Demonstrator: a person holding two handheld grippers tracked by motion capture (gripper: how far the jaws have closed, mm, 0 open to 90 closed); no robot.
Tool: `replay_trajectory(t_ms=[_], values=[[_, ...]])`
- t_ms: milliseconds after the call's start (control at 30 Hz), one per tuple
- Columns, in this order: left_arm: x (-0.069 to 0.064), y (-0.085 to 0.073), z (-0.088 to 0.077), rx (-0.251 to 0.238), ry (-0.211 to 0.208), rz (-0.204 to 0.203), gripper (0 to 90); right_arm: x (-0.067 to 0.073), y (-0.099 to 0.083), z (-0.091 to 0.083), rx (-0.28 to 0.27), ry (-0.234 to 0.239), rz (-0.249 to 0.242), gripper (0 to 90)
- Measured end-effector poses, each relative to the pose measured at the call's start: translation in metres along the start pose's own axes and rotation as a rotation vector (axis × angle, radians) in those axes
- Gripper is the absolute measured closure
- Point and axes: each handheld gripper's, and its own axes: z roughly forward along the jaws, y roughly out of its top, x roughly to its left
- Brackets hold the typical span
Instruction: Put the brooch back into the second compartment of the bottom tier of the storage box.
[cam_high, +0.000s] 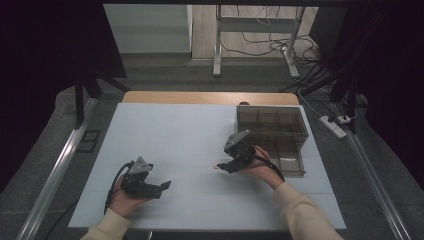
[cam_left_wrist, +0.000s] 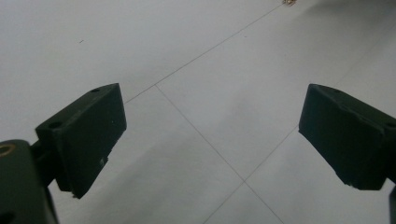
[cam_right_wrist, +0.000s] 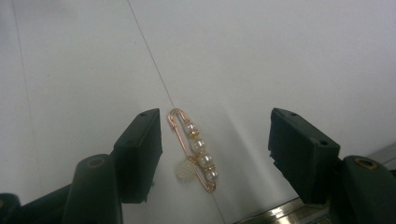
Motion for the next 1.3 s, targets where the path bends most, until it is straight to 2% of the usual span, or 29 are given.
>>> replay_trajectory(t_ms=[400, 933, 1100, 1300], values=[[0.0, 0.0, 0.0, 0.004, -0.002, 0.001, 6.9, 0.001, 0.003, 0.012, 0.056, 0.002, -0.002, 31.5], [0.0, 0.0, 0.0, 0.003, -0.003, 0.001, 6.8, 0.002, 0.005, 0.022, 0.126, 0.003, -0.008, 32.5], [0.001, 0.0, 0.0, 0.003, -0.003, 0.002, 6.8, 0.001, 0.004, 0.022, 0.137, 0.016, -0.006, 35.3], [0.001, 0.0, 0.0, 0.003, -0.003, 0.002, 6.8, 0.001, 0.005, 0.022, 0.145, 0.042, 0.004, 44.5]])
